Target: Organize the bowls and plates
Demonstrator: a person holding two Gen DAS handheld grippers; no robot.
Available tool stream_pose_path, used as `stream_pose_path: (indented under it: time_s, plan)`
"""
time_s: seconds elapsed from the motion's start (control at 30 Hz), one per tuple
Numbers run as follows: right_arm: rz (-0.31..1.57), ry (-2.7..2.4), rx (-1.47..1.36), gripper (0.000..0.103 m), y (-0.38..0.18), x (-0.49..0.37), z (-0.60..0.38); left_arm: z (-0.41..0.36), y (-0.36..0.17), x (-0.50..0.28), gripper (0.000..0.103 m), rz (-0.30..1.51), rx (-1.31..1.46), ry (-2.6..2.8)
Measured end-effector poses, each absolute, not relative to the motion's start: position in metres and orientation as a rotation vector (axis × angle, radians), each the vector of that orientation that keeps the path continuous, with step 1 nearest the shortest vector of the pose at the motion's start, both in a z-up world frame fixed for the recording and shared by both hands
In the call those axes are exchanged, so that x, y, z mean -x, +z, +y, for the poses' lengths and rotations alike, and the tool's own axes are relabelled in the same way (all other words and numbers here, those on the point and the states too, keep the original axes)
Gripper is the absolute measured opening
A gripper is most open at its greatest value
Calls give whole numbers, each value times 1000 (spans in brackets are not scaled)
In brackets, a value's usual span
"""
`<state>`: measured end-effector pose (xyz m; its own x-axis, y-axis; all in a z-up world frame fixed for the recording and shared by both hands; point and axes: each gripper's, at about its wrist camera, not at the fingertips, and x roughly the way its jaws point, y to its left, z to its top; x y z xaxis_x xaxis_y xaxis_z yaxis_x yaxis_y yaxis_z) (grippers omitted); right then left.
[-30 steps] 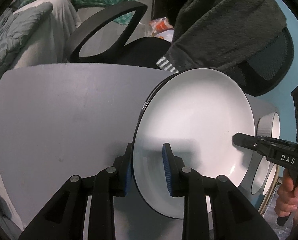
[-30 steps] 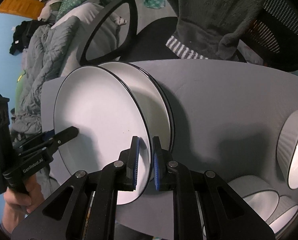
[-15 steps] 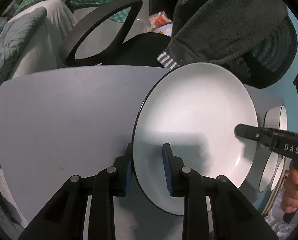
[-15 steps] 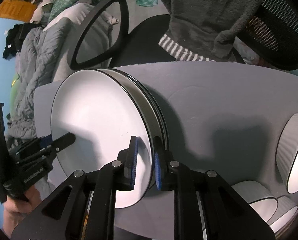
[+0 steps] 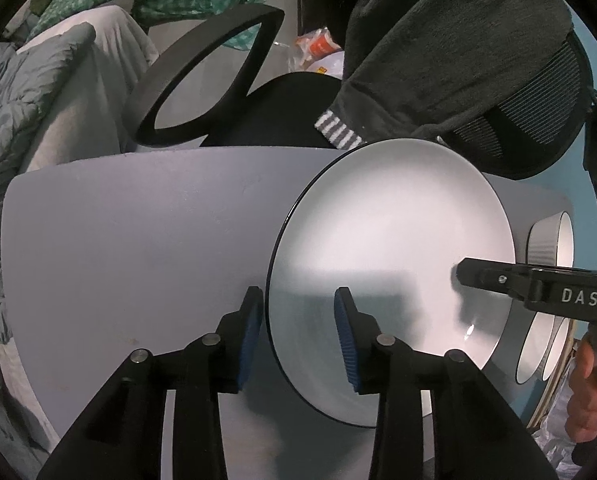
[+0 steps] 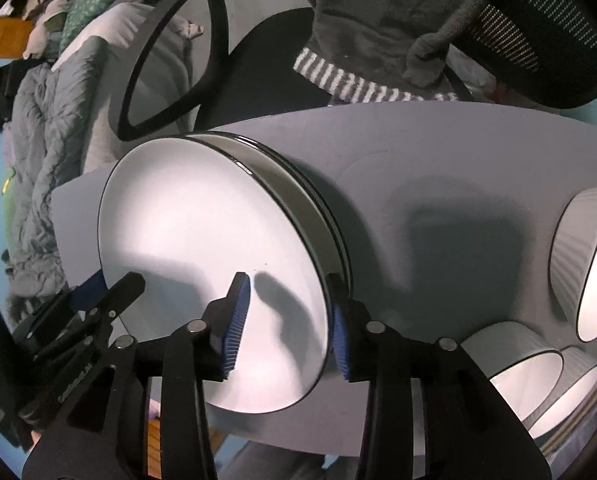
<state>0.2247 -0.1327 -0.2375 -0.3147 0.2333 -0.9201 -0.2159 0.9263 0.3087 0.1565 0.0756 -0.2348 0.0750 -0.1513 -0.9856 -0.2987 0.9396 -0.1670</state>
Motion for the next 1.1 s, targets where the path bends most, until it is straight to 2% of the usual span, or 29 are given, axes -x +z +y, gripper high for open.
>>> stream_pose_path:
  time_s: [0.13, 0.2, 0.43, 0.57, 0.77, 0.87, 0.93, 1.1]
  plan:
    - [1828, 433, 7, 46, -233, -222, -130, 72, -226, -153, 44, 1485, 367, 114]
    - [1822, 433, 2, 56, -230, -220, -129, 72, -222, -151, 44, 1476, 369, 116]
    - [1759, 377, 91, 59, -223, -217, -129, 67, -215, -143, 45, 1464, 396, 123]
    - [1731, 395, 86, 59, -214, -215, -133, 61, -204, -138, 56, 1435, 372, 143]
    - [1578, 394, 224, 59, -180, -202, -130, 50, -172, -125, 59, 1376, 338, 155]
    - [1483, 388, 281, 66, -158, -196, -132, 45, -156, -120, 63, 1347, 318, 158]
    - [1429, 382, 311, 67, -144, -192, -133, 42, -145, -116, 72, 1324, 299, 162]
    - [1356, 375, 333, 68, -112, -182, -140, 34, -118, -107, 72, 1280, 233, 160]
